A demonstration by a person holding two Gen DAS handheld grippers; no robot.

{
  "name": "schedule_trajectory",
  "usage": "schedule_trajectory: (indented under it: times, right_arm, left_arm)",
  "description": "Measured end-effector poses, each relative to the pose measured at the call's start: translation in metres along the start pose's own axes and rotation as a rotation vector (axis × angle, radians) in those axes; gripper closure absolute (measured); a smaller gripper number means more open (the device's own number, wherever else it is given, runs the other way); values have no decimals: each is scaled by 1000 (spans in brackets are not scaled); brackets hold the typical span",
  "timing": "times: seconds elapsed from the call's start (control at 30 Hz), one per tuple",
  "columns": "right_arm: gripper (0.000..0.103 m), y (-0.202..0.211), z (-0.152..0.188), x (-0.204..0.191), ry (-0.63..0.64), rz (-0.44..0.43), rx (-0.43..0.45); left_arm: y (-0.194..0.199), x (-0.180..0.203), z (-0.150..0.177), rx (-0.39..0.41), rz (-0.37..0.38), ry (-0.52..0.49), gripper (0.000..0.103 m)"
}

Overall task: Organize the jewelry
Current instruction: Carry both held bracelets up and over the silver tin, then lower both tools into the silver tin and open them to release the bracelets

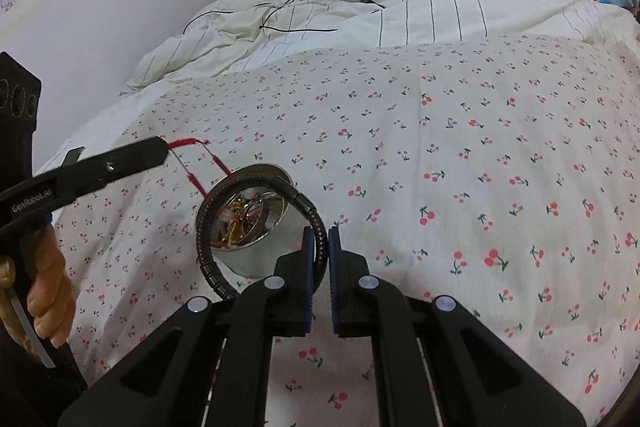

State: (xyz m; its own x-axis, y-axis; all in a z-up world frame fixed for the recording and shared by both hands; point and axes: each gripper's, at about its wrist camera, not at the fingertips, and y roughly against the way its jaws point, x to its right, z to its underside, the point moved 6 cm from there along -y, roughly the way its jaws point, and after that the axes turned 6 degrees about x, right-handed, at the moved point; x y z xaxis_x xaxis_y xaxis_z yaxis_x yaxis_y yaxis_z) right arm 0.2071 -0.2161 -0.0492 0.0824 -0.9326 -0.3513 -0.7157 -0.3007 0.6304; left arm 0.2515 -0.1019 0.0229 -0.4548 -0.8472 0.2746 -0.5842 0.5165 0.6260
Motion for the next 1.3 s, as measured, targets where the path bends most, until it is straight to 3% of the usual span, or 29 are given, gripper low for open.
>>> schedule_trajectory:
  times: [0.33, 0.43, 0.47, 0.5, 0.83, 1.0, 1.3]
  right_arm:
    - [95, -21, -14, -15, 107, 79, 2]
    - [95, -28, -17, -26, 155, 95, -1]
    - [95, -31, -19, -30, 170, 99, -2]
    - [95, -34, -20, -33, 180, 101, -5]
    - [95, -66, -25, -60, 258, 130, -48]
    - [95, -76, -19, -63, 278, 134, -75]
    - [95, -94, -8, -71, 334, 175, -115]
  left_arm:
    - [-45, -37, 39, -209, -155, -5, 98]
    - [-38, -46, 36, -214, -161, 26, 72]
    - [-35, -49, 35, -212, -174, 31, 53]
    - [-33, -51, 33, -199, -181, 34, 49]
    - [-14, -73, 21, -141, -220, 101, 49]
    - [-9, -77, 18, -113, -244, 116, 40]
    - [-5, -72, 17, -69, -347, 34, 32]
